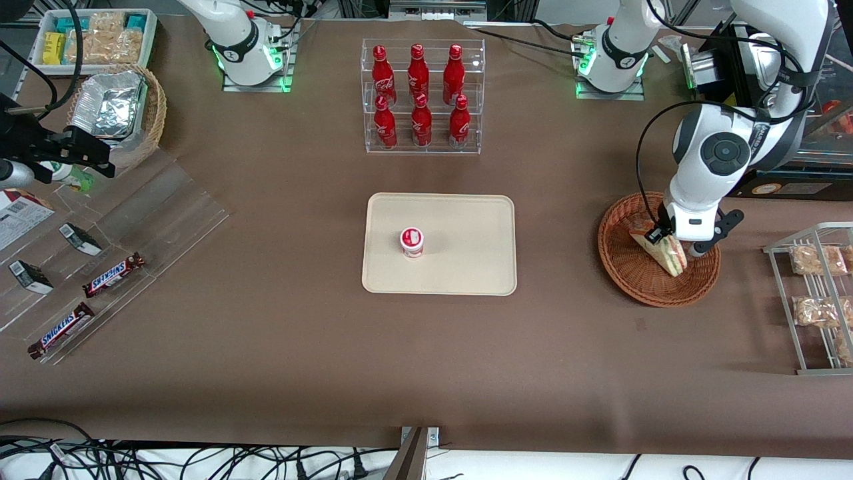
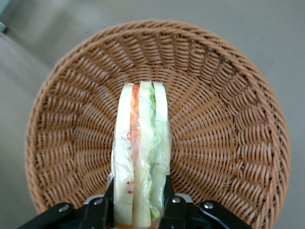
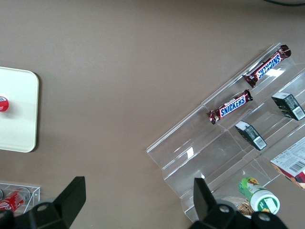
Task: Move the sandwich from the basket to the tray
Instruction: 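Close the left gripper on the sandwich and lift it, then carry the held sandwich over to the cream tray beside the bottle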
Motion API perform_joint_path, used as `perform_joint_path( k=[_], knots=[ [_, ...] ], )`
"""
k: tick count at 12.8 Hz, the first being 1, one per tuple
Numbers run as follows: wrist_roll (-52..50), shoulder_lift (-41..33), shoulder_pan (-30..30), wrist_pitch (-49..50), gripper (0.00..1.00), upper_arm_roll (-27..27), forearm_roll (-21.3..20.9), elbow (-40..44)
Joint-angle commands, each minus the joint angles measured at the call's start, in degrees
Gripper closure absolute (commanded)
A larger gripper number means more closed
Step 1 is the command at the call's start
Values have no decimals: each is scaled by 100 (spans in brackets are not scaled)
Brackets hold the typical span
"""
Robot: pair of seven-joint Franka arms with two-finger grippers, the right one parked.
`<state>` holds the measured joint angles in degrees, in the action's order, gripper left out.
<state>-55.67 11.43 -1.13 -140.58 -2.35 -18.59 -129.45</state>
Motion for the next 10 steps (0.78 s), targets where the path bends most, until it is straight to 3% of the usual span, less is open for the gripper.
perform_joint_path(
  k=[1,5,10],
  knots=[
    [213,-115,34,1317,62,-292,-189,830],
    [1592,-115,26,2938,62,-932,56,1877],
    [2139,-124,51,3345,62,-2005,1223,2423]
  ],
)
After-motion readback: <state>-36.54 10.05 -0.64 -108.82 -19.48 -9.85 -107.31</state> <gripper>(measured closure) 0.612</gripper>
